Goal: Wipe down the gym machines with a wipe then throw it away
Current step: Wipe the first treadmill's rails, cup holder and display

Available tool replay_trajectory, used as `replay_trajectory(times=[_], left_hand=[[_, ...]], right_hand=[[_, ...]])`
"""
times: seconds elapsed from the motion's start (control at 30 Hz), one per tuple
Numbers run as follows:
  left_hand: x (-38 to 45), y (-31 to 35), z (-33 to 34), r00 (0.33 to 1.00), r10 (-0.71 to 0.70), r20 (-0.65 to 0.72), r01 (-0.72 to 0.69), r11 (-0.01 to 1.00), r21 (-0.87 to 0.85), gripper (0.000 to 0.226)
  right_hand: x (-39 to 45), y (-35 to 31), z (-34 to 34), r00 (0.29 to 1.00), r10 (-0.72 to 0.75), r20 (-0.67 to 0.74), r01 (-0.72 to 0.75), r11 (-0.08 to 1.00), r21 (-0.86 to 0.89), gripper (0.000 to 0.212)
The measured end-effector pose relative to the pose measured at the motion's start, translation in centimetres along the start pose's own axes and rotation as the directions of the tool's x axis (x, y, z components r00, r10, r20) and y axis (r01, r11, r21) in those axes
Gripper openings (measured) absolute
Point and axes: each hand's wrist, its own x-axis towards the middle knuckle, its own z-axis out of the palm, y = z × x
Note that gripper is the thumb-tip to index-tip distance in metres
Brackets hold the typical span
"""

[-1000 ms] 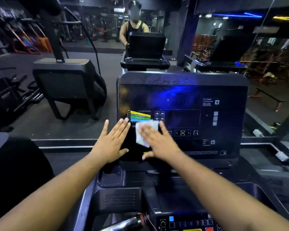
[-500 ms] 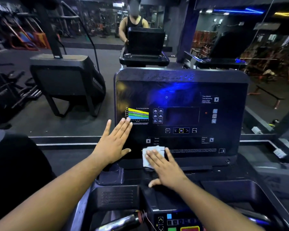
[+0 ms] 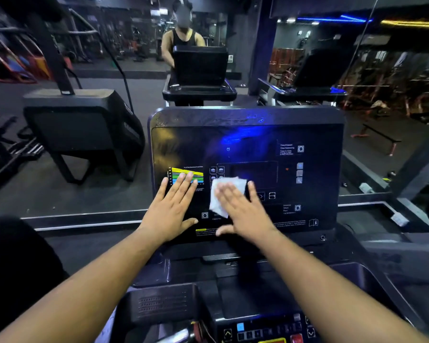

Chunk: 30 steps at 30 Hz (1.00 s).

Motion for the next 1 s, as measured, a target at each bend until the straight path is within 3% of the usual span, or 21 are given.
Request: replay_trajectory(times=[0.13, 0.2, 0.27, 0.37, 0.47, 0.57, 0.63, 0.7, 0.77, 0.83, 0.87, 0.93, 1.0], left_hand=[[0.4, 0.1, 0.0, 1.000, 0.002, 0.002, -0.002, 1.000, 0.027, 0.116], [0.4, 0.3, 0.2, 1.000, 0.000, 0.001, 0.000, 0.999, 0.040, 0.116], [0.6, 0.7, 0.2, 1.000, -0.005, -0.006, 0.006, 0.999, 0.034, 0.115], [0.7, 1.3, 0.4, 1.000, 0.005, -0.020, -0.004, 1.000, 0.029, 0.113], [0.8, 2.4, 0.7, 0.999, 0.049, 0.004, -0.049, 0.998, 0.036, 0.112], [1.3, 3.7, 0.9, 0.997, 0.066, 0.039, -0.068, 0.997, 0.048, 0.110], [1.9, 4.4, 1.0, 0.998, 0.055, 0.034, -0.056, 0.998, 0.037, 0.111], [2.3, 4.9, 0.8, 0.998, 0.053, 0.035, -0.054, 0.998, 0.028, 0.112], [2.9, 5.2, 0.6, 0.998, 0.067, 0.021, -0.068, 0.997, 0.025, 0.115], [3.5, 5.2, 0.1, 0.997, 0.080, 0.017, -0.081, 0.996, 0.026, 0.118], [3.8, 5.2, -0.2, 0.997, 0.081, 0.013, -0.082, 0.996, 0.027, 0.119], [4.3, 5.1, -0.5, 0.998, 0.066, 0.009, -0.066, 0.997, 0.030, 0.120], [4.6, 5.0, -0.6, 0.998, 0.055, 0.017, -0.056, 0.998, 0.037, 0.121]], right_hand=[[0.3, 3.9, -0.9, 0.920, 0.391, -0.014, -0.381, 0.904, 0.192, 0.120], [-1.3, 2.4, 0.2, 0.946, 0.323, 0.036, -0.323, 0.922, 0.213, 0.125], [-3.7, -0.4, 2.5, 0.989, 0.121, 0.086, -0.136, 0.972, 0.193, 0.127], [-7.8, -2.2, 5.6, 0.992, -0.030, 0.122, 0.013, 0.990, 0.140, 0.125], [-10.7, 0.8, 6.5, 0.985, 0.040, 0.170, -0.058, 0.993, 0.101, 0.118], [-10.9, 4.7, 5.4, 0.910, 0.303, 0.282, -0.355, 0.921, 0.158, 0.117], [-9.7, 5.0, 4.7, 0.862, 0.409, 0.298, -0.475, 0.858, 0.196, 0.125], [-7.8, 3.0, 4.4, 0.905, 0.339, 0.259, -0.393, 0.897, 0.201, 0.131], [-6.0, 1.5, 3.9, 0.978, 0.127, 0.167, -0.152, 0.977, 0.148, 0.131], [-3.6, 2.6, 2.8, 0.995, -0.056, 0.080, 0.052, 0.998, 0.044, 0.128], [-2.3, 4.0, 1.8, 0.996, -0.081, 0.046, 0.082, 0.996, -0.018, 0.125], [0.2, 7.3, -0.6, 1.000, 0.020, -0.003, -0.020, 0.998, -0.065, 0.124], [1.9, 10.4, -2.6, 0.976, 0.213, -0.038, -0.212, 0.977, 0.032, 0.124]])
